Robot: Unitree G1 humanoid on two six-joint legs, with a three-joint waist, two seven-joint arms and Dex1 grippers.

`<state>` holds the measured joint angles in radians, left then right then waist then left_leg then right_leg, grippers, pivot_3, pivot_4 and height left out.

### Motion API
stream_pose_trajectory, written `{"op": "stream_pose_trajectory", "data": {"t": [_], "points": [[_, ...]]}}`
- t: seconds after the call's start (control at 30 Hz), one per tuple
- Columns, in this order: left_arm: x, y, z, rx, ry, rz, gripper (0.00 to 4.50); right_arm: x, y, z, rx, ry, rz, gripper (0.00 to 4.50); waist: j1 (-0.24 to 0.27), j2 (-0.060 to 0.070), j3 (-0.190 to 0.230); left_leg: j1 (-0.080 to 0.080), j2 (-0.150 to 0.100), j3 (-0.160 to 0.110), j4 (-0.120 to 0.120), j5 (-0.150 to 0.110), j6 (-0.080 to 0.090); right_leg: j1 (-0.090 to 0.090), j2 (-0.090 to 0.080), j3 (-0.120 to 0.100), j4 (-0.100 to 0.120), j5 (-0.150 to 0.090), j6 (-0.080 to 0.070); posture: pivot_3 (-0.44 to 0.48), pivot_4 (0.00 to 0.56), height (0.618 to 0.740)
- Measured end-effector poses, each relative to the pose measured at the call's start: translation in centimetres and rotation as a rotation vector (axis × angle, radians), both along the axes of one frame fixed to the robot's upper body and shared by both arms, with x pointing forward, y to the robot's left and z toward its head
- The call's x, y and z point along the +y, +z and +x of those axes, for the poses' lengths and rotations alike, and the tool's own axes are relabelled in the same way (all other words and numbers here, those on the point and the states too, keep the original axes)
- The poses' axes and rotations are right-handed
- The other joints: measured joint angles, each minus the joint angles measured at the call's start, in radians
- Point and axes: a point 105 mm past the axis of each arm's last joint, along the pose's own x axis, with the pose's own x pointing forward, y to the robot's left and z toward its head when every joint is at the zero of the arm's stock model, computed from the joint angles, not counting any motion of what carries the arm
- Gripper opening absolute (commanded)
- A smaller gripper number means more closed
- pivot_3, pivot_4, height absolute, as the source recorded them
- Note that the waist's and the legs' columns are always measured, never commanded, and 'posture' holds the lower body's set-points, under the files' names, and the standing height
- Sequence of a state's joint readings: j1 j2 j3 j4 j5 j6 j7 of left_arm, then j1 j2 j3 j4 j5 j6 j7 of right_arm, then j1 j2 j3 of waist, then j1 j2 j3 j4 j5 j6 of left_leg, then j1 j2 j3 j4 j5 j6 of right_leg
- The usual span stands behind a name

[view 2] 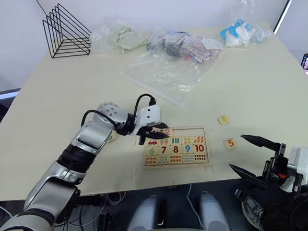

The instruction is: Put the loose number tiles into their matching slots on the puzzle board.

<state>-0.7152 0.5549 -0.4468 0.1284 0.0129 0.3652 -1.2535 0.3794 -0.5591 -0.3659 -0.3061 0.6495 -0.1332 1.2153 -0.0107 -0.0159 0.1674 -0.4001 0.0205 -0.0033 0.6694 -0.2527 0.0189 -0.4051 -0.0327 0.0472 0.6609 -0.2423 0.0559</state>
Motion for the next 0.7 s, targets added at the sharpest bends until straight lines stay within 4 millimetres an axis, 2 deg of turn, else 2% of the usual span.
{"op": "stream_pose_trajectory", "data": {"t": [0.7], "points": [[0.18, -0.13, -0.10, 0.005, -0.005, 0.009, 1.00, -0.02, 0.24, 0.44, 0.002, -0.004, -0.005, 4.50, 0.000, 0.000, 0.000, 0.000, 0.000, 0.000, 0.000, 0.000, 0.000, 0.000, 0.000, 0.000, 0.000, 0.000, 0.000, 0.000, 0.150, 0.740]]}}
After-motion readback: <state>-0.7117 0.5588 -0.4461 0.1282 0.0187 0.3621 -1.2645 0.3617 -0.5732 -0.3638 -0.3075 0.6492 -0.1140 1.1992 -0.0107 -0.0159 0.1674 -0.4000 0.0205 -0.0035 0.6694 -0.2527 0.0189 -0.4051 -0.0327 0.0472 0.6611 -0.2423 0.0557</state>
